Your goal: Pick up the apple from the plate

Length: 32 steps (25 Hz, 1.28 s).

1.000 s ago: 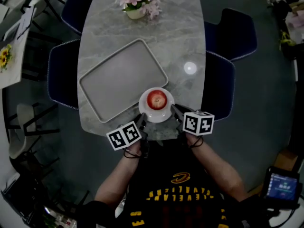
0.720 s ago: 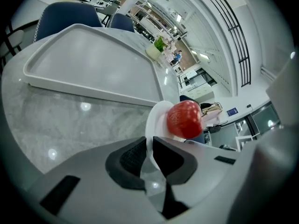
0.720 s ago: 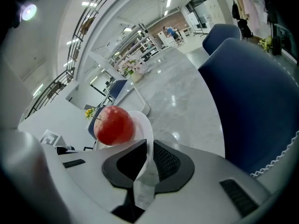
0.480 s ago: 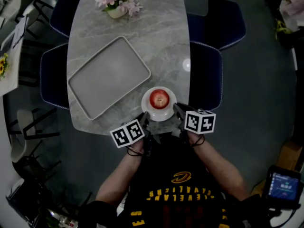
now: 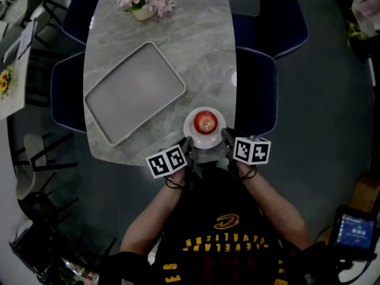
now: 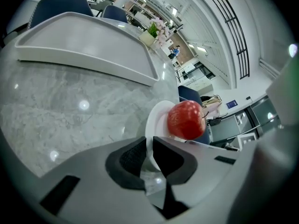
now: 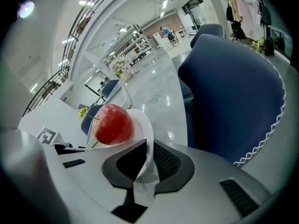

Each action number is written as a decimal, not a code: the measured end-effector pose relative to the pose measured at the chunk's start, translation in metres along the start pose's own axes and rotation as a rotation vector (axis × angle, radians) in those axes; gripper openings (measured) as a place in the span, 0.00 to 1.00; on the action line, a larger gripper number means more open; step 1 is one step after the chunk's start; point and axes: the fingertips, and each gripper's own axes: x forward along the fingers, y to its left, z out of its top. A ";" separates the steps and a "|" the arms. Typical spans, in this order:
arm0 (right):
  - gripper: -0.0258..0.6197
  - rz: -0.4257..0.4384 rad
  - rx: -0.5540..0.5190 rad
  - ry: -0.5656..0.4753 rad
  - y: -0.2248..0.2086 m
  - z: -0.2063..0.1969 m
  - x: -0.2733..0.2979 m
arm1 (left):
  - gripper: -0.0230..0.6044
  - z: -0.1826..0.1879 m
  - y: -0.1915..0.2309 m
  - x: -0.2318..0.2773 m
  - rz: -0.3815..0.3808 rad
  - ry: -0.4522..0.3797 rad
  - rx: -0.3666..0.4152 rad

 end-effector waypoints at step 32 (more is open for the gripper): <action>0.12 -0.029 -0.010 0.029 -0.016 -0.019 0.008 | 0.11 -0.016 0.008 0.015 0.072 0.073 0.064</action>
